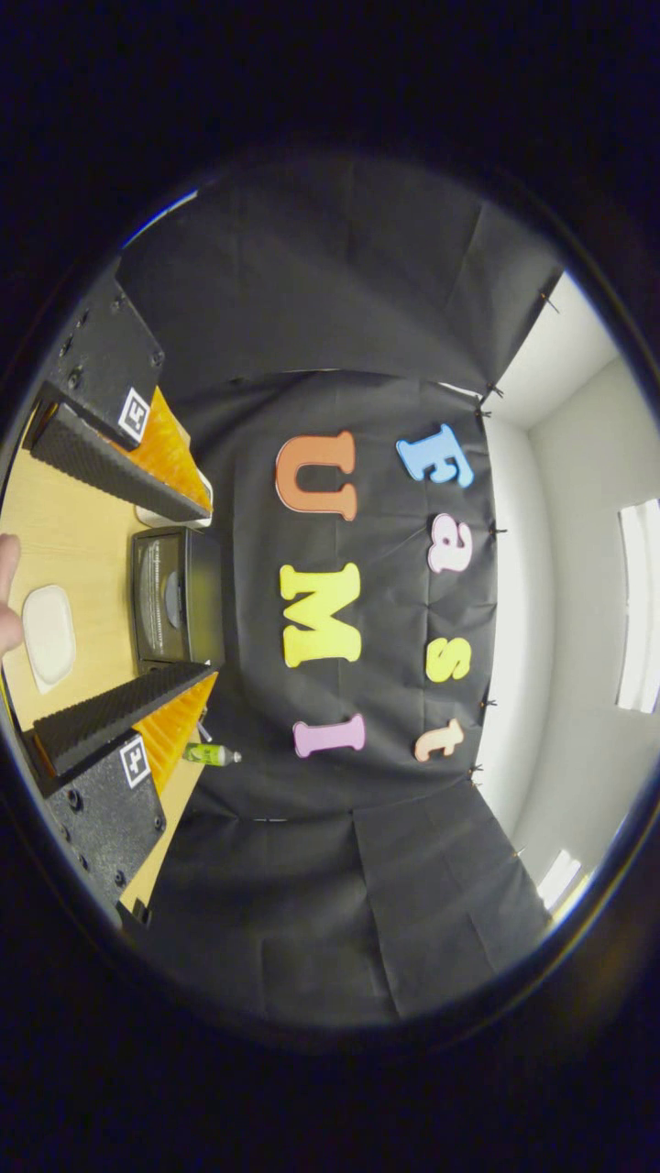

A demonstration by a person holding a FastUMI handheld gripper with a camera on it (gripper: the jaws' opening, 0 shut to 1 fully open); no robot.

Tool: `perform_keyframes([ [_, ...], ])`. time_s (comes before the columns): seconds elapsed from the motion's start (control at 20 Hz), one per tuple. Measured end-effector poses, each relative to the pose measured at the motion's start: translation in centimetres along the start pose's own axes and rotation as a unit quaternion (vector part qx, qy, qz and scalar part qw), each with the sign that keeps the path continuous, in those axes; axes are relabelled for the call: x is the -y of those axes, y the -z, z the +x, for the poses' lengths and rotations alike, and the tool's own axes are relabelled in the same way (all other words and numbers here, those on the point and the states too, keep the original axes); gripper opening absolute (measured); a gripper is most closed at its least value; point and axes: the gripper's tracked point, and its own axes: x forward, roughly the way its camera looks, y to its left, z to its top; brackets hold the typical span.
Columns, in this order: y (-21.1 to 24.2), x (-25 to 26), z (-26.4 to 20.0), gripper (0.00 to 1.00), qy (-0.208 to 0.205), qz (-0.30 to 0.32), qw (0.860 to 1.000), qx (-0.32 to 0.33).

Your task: Open the toaster oven, put the food inside, and close the toaster oven door.

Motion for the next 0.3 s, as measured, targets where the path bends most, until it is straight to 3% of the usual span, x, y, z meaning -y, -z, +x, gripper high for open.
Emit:
perform_keyframes([
  [0.3, 0.33, 0.42, 0.11, 1.00, 0.012, 0.011, 1.000, -0.007],
])
